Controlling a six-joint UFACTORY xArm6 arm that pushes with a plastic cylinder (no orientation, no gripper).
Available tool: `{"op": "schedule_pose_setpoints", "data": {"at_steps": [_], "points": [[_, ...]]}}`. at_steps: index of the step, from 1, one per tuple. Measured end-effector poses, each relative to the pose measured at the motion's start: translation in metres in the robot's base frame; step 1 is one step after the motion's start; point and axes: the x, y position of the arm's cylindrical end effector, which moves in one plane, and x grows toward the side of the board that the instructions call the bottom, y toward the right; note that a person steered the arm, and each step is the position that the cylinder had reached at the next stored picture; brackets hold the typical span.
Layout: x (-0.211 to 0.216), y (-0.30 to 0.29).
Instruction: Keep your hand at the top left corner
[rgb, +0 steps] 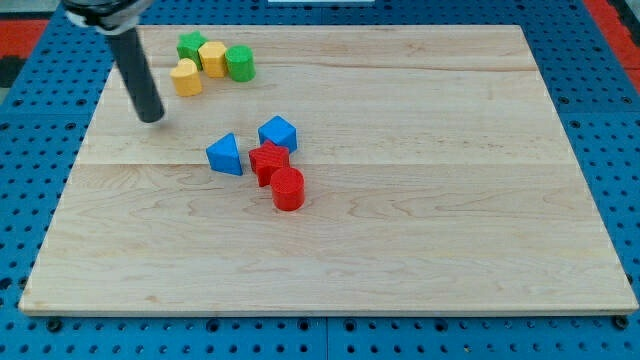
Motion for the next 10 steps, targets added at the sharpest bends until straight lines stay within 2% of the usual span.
{"op": "schedule_pose_setpoints", "data": {"at_steps": [2, 4, 7, 10], "points": [[-0.029, -0.001], [-0.037, -0.004], [-0.121, -0.031], [-0.134, -0.031]]}}
